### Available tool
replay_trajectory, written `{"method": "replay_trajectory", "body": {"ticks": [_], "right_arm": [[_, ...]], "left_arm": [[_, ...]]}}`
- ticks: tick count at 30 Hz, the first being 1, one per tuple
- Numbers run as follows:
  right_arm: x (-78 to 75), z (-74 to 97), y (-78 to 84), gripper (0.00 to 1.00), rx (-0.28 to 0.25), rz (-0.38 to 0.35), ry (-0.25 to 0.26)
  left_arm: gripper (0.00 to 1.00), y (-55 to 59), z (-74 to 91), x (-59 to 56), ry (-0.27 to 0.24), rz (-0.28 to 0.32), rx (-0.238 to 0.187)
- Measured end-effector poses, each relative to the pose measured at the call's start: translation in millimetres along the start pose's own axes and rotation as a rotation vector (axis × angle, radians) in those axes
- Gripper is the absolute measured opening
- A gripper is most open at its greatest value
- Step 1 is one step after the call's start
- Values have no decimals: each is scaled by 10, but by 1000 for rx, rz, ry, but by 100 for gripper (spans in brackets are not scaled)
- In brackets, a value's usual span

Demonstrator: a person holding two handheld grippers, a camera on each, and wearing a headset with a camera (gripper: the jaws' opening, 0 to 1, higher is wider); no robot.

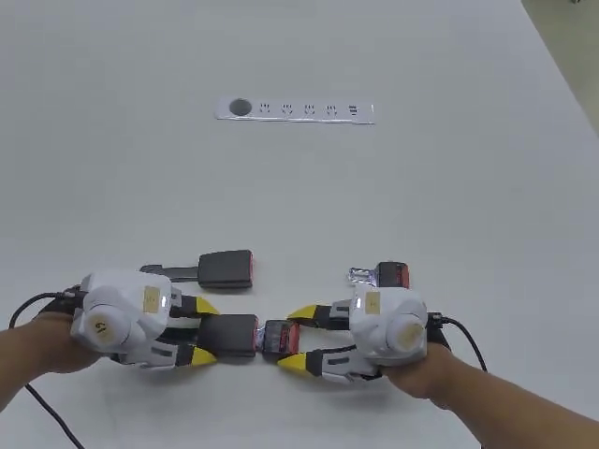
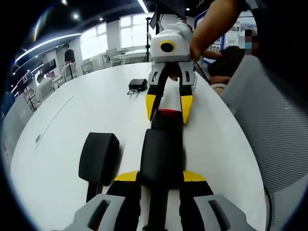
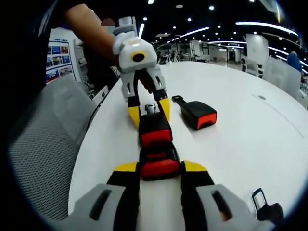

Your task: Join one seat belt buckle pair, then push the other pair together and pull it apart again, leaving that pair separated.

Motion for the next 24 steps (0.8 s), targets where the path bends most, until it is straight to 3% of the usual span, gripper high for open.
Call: {"method": "replay_trajectory", "body": {"ticks": [4,6,7,13,14,15,16,19,21,23,24], "right_arm": [[2,-3,-1,32,1,8,0],[4,-5,0,32,0,-3,0],[3,-6,2,32,-1,-4,0],[25,-29,-32,35,30,10,11],[11,-40,-38,36,33,-6,26],[-16,-32,11,37,80,-32,79],[-15,-66,-38,43,58,13,69],[48,-86,-154,67,-5,-48,58],[35,-40,-238,74,-37,-3,85],[46,31,-272,74,-41,-9,85],[37,85,-301,75,-49,-6,93]], "left_arm": [[31,-2,1,0,0,3,2],[32,1,-3,6,0,36,9],[32,-11,-7,17,9,-14,32],[33,-28,-14,11,7,6,54],[34,-36,-18,10,5,16,65],[34,-44,-21,6,4,16,71],[34,-53,-24,-3,-2,22,84],[38,-34,28,-27,-8,-4,158],[49,-94,78,-64,-23,17,127],[62,-161,144,-70,-39,85,66],[64,-166,158,-61,-49,91,61]]}}
Point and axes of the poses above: the centre of the closed fingertips' face, and the gripper's own axes: z roughly backward along the fingers, x roughly to its left, y roughly out of its underside, the point moved 5 cm from there along z, roughly backward along the fingers, and after that the axes turned 6 degrees about -z, right-handed, at the moved point
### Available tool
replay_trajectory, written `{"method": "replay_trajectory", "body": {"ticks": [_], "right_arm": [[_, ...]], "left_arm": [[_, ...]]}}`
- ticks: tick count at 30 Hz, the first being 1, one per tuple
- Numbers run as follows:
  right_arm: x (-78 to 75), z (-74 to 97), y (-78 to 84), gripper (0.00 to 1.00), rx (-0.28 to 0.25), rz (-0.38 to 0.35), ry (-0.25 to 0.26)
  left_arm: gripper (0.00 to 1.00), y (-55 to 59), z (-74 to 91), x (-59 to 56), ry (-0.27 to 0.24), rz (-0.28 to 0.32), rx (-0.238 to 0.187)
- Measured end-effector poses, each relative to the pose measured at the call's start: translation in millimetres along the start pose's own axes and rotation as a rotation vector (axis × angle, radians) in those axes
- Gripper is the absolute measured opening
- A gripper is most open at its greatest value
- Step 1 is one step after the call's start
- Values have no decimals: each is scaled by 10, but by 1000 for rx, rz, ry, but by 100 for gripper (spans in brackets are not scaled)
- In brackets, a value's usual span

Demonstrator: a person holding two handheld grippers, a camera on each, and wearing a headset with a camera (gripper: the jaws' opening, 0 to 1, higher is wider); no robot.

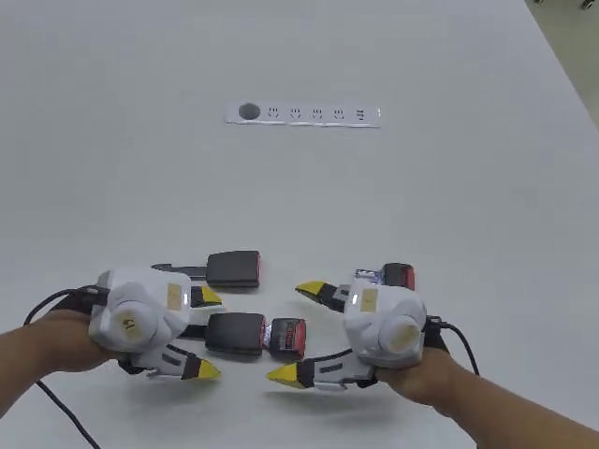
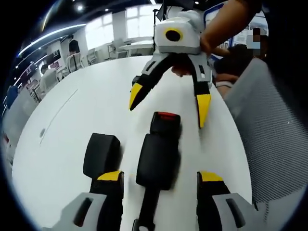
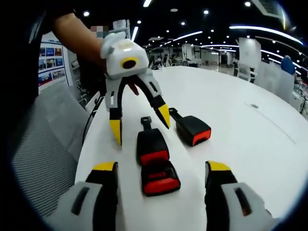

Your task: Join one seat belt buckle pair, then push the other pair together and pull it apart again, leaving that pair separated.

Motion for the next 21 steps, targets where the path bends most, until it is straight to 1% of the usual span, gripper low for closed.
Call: {"method": "replay_trajectory", "body": {"ticks": [1,2,3,4,5,6,7,9,10,11,12,14,16,17,19,20,21], "right_arm": [[-28,37,-12,75,-4,13,13],[-72,102,-17,75,-2,24,28],[-107,146,-22,75,-1,19,32],[-162,235,-24,75,-2,21,45],[-216,295,-31,75,-8,29,61],[-268,365,-33,74,-12,27,78],[-350,453,-26,74,-11,23,98],[-427,567,-4,74,-2,30,109],[-492,638,27,74,6,36,119],[-541,677,59,74,24,41,128],[-609,738,111,74,56,56,138],[-711,806,180,74,82,61,137],[-787,865,207,74,98,53,139],[-846,903,226,74,106,44,140],[-917,948,249,74,110,23,140],[-957,974,272,74,114,-1,131],[-994,986,295,74,125,-8,125]], "left_arm": [[64,2,46,16,-14,7,4],[63,9,73,6,-1,31,2],[64,19,89,4,3,35,4],[65,22,105,9,-2,24,4],[66,19,134,43,-21,8,5],[66,12,159,68,-29,10,5],[66,-13,197,117,-46,21,-11],[67,-64,242,175,-68,36,-33],[67,-73,255,215,-77,44,-37],[66,-83,258,223,-73,48,-34],[66,-73,259,241,-69,43,-21],[66,-69,272,299,-82,13,-3],[66,-92,298,381,-92,11,-4],[66,-104,314,452,-106,17,-10],[66,-115,330,535,-121,14,-16],[66,-113,329,597,-128,16,-13],[66,-105,325,647,-133,20,-10]]}}
Point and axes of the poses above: the centre of the closed fingertips' face, and the gripper's own axes: z roughly backward along the fingers, x roughly to its left, y roughly out of its underside, the point moved 5 cm from there along z, roughly backward along the fingers, and after that the axes turned 6 degrees about -z, right-handed, at the moved point
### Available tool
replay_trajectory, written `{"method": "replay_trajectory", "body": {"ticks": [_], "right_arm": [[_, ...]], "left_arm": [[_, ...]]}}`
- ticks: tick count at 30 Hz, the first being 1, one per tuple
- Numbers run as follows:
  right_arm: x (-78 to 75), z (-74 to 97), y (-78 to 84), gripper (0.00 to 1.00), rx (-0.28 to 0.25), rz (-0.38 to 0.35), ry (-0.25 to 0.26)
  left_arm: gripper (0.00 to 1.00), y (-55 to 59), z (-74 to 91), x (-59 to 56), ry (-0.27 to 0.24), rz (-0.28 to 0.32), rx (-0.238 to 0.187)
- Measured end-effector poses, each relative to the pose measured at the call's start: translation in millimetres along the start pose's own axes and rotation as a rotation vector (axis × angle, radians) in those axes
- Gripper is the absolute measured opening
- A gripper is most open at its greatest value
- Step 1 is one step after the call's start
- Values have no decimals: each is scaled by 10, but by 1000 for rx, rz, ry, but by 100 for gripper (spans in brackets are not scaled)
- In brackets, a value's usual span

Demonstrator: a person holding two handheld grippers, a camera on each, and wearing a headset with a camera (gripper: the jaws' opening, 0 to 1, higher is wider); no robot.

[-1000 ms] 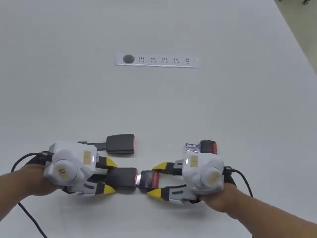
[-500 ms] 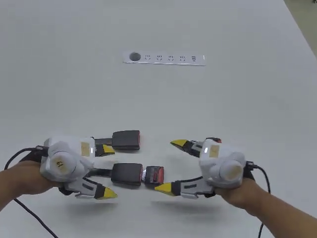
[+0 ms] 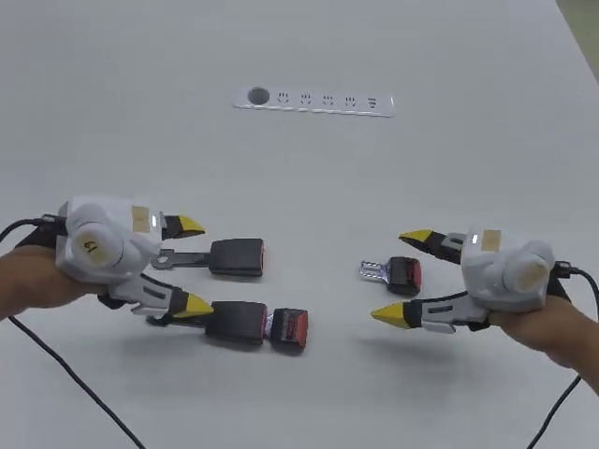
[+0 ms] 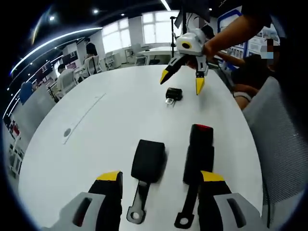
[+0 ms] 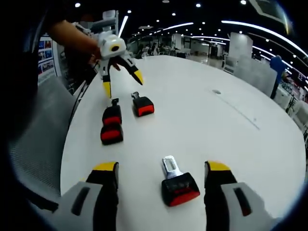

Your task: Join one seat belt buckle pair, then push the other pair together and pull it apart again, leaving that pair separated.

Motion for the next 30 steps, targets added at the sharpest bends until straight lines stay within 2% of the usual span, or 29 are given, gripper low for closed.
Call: {"method": "replay_trajectory", "body": {"ticks": [6,8,10,12,16,20,24,25,26,27,28,29,30], "right_arm": [[-177,2,110,74,38,-6,-21],[-178,-15,157,74,61,-39,-49],[-177,-30,200,73,91,-12,-62],[-180,-41,224,73,105,-5,-76],[-184,-42,246,72,114,-18,-103],[-183,-51,266,66,135,16,-126],[-188,-78,306,59,167,17,-147],[-202,-72,343,57,198,64,-154],[-180,-77,320,54,187,92,-168],[-165,-69,317,52,187,55,-162],[-166,-73,299,52,174,24,-168],[-174,-73,306,51,173,30,-168],[-188,-74,314,50,173,46,-167]], "left_arm": [[66,46,-114,157,2,1,14],[66,99,-172,166,15,2,32],[65,171,-255,171,32,2,60],[64,194,-300,187,38,4,65],[63,182,-374,216,50,-2,64],[62,167,-441,232,66,3,57],[53,216,-502,242,82,-19,79],[53,219,-507,237,90,-12,78],[50,228,-512,223,100,-4,81],[45,259,-518,208,107,-23,106],[45,273,-498,210,110,-43,121],[44,232,-517,210,106,-18,85],[44,241,-524,212,112,-31,75]]}}
Point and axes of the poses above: the centre of the closed fingertips' face, and the gripper's own axes: z roughly backward along the fingers, x roughly to its left, y roughly out of its underside, the point moved 5 cm from there along z, roughly backward along the fingers, and after that the axes turned 6 degrees about -z, right-handed, at the moved point
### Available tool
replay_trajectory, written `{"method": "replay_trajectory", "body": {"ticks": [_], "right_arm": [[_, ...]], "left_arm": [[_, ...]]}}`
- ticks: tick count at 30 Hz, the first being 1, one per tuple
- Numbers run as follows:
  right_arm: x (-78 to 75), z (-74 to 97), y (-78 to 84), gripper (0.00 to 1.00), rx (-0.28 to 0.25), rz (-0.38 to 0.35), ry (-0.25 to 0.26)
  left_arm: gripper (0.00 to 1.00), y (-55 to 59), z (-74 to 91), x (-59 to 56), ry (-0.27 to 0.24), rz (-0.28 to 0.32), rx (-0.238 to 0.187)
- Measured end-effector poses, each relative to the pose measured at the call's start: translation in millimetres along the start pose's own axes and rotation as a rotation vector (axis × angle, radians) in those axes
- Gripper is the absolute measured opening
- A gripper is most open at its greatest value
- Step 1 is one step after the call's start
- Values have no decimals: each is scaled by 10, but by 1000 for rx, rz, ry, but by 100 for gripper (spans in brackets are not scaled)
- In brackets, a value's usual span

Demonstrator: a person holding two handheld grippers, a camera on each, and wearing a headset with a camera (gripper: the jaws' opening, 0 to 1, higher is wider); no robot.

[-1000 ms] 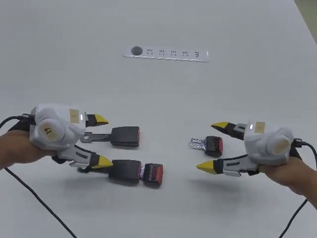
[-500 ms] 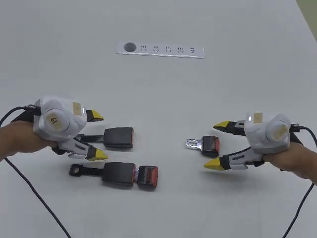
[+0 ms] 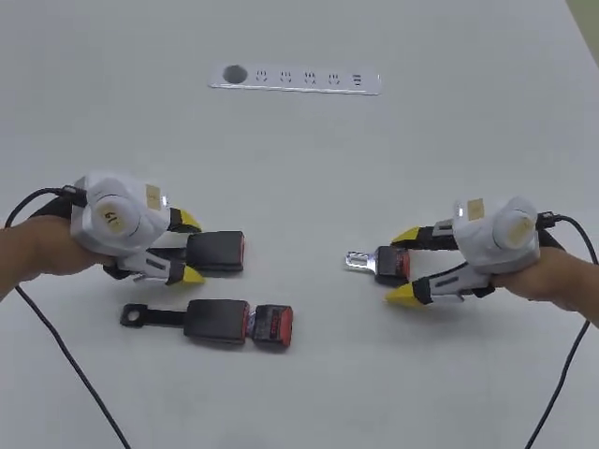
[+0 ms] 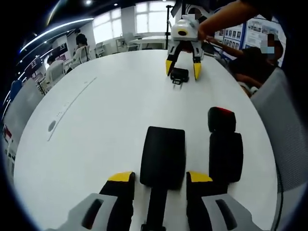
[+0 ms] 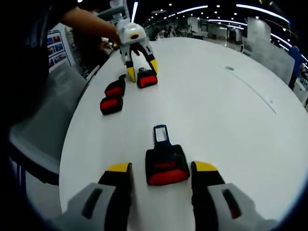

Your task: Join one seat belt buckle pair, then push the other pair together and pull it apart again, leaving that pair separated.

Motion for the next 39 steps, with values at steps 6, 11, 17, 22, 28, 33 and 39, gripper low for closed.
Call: {"method": "replay_trajectory", "body": {"ticks": [6,11,17,22,28,33,39], "right_arm": [[-50,6,19,36,5,35,-2],[-65,10,27,36,0,52,-18],[-91,14,33,35,-8,61,-39],[-96,9,29,35,-3,73,-51],[-97,-10,11,35,-7,78,-59],[-97,-67,-51,35,-15,88,-66],[-68,-160,-146,35,-28,88,-82]], "left_arm": [[35,-41,-3,-3,16,-46,-9],[33,-26,-25,19,40,-66,-9],[33,-31,-25,28,56,-78,-13],[33,-31,-27,37,64,-89,-15],[33,-36,-25,35,69,-96,-11],[33,-34,-26,39,70,-94,-10],[33,-34,-29,44,73,-95,-7]]}}
Point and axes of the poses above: the centre of the closed fingertips' face, and the gripper's own axes: z roughly backward along the fingers, x roughly to its left, y roughly out of its underside, the point moved 5 cm from there along z, roughly backward along the fingers, and after that the axes turned 6 degrees about -z, right-handed, at the moved point
